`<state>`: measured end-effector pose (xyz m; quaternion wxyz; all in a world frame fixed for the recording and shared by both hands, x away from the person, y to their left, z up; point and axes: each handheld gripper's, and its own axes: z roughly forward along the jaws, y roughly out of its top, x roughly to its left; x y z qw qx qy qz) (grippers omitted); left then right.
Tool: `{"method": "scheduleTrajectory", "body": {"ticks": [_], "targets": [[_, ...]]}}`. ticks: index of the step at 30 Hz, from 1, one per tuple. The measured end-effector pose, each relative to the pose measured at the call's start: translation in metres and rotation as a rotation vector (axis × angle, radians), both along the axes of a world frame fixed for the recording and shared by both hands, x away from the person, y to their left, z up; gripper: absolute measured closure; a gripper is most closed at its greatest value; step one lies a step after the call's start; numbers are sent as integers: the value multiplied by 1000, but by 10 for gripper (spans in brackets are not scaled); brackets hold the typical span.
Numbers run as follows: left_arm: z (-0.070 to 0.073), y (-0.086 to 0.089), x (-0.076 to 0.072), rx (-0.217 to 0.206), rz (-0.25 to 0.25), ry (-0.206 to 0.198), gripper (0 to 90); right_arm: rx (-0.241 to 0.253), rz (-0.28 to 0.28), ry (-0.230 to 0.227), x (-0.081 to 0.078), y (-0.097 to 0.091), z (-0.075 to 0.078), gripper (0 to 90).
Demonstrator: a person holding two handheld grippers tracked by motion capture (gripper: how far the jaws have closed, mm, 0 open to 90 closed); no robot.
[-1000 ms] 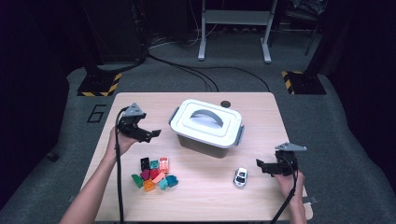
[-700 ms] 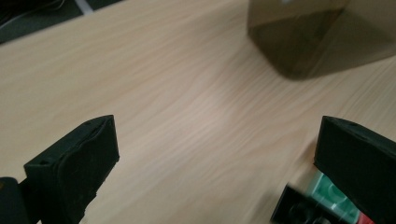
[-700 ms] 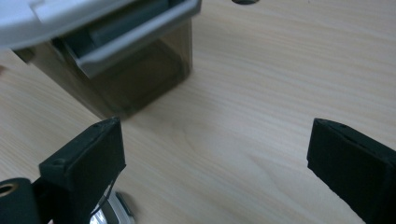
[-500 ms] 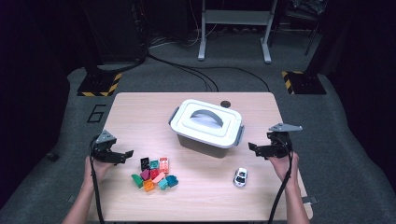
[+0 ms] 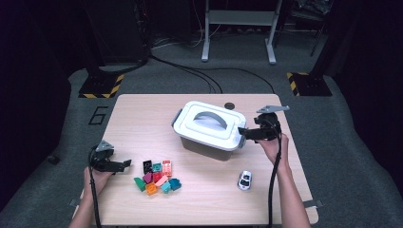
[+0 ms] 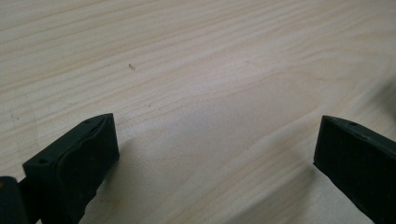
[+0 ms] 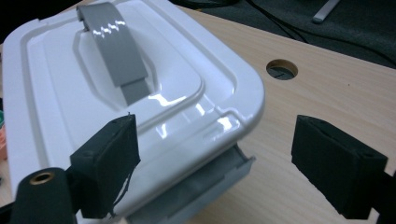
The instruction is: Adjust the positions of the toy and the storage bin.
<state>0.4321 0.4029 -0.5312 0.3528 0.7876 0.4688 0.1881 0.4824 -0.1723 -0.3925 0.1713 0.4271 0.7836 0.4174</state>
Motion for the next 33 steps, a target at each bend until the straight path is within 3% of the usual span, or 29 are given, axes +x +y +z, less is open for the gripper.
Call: {"method": "scheduleTrajectory", "body": {"ticks": [1, 2, 8, 17, 19, 33], "targets": [[1, 0, -1, 13, -5, 16, 4, 1, 2, 4, 5, 2, 1, 194], [0, -2, -1, 29, -8, 5, 4, 2, -4, 6, 9, 5, 1, 224], [-1, -2, -1, 27, -5, -6, 0, -4, -25, 38, 36, 10, -4, 407], [0, -2, -1, 29, -4, -4, 0, 27, -56, 51, 47, 7, -10, 626], [0, -2, -1, 30, -5, -4, 0, 39, -55, 58, 47, 6, -11, 631], [0, -3, -1, 34, -8, -7, 2, -10, -127, 67, 36, 16, -6, 667]]}}
